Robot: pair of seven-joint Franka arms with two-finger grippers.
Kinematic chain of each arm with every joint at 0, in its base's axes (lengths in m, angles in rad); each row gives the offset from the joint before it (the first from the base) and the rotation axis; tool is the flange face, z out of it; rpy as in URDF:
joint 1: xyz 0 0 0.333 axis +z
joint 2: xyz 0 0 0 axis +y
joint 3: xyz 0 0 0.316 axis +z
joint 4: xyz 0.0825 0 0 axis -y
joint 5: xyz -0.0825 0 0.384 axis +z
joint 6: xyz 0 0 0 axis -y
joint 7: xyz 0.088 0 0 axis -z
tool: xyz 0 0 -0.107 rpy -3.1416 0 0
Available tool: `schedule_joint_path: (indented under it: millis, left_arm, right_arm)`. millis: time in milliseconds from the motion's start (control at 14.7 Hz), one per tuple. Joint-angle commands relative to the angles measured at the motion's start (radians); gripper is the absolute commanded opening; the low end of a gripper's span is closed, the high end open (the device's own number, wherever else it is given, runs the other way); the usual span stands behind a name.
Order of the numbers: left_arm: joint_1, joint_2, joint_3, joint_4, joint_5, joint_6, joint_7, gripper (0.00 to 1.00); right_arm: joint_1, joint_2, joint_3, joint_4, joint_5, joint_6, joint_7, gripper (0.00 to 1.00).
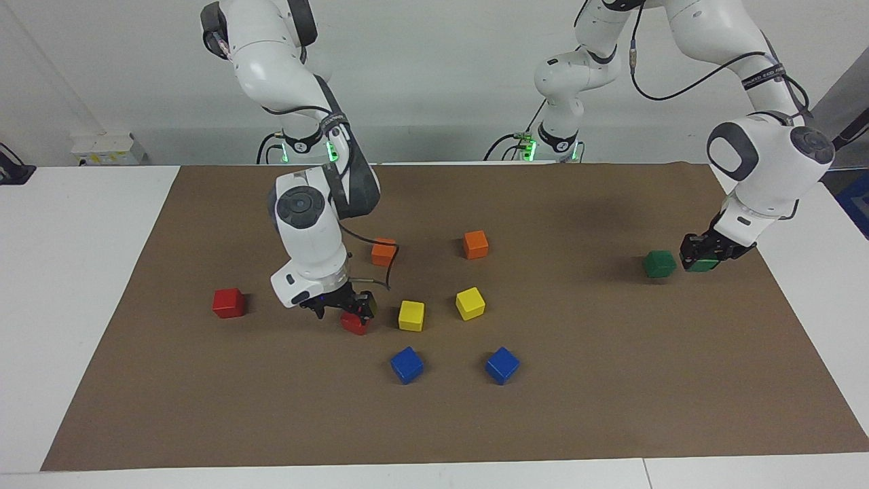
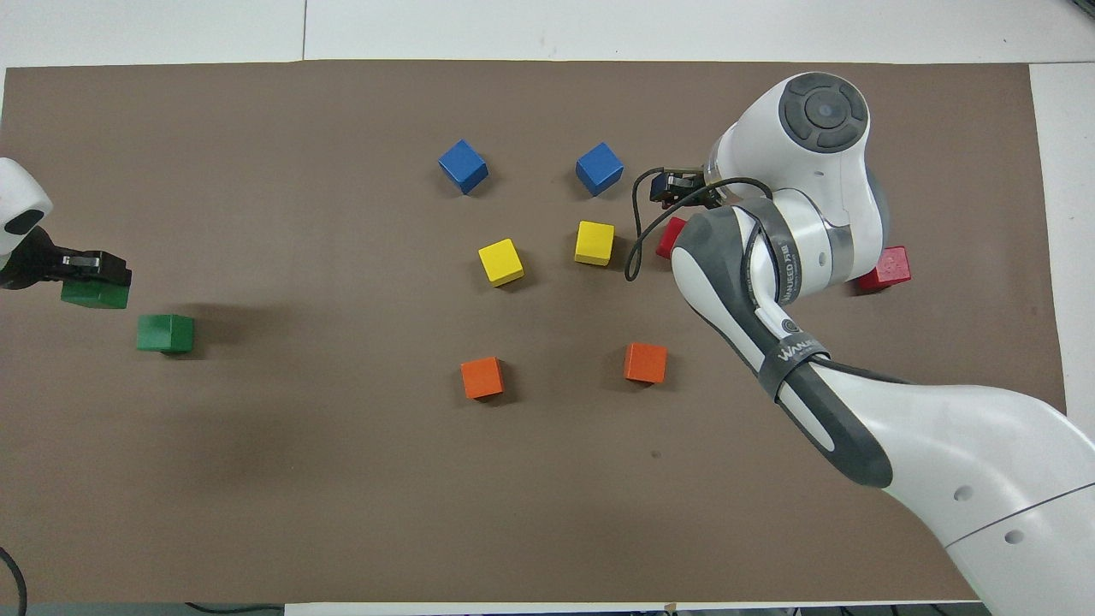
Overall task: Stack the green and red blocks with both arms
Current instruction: 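Carry the green block beside the first while the right gripper grasps red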
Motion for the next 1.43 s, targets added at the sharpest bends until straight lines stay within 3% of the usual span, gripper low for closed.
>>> schedule_joint_path:
  millis: [0,611,951,1086,1154,1222,1358]
  left_arm:
    - [0.014,-0.068,-0.011,-0.109,-0.038,0.062,0.015,0.00]
    - [0.005,-0.076,-0.011,-0.132,-0.040,0.070,0.015,0.00]
    - [0.002,-0.083,-0.011,-0.153,-0.040,0.076,0.016,0.00]
    - [0.002,-0.082,-0.011,-0.167,-0.040,0.088,0.022,0.00]
    - [0.003,-0.083,-0.011,-0.176,-0.040,0.105,0.022,0.00]
    - [0.002,-0.083,-0.011,-0.179,-0.040,0.112,0.021,0.00]
    - [0.002,-0.083,-0.011,-0.181,-0.040,0.111,0.021,0.00]
  right_arm:
    - [-0.005,0.031,0.011,0.025,-0.016,0.002,0.112,1.00]
    - [0.021,0.053,0.011,0.014,-0.016,0.025,0.196,1.00]
    - [0.024,0.054,0.011,-0.042,-0.019,0.091,0.199,1.00]
    - [0.024,0.053,0.011,-0.053,-0.019,0.099,0.195,0.95]
    - [0.024,0.051,0.011,-0.058,-0.019,0.099,0.192,0.90]
    - [0.024,0.051,0.011,-0.059,-0.019,0.096,0.189,0.71]
    - [0.023,0.048,0.011,-0.049,-0.021,0.068,0.184,0.15]
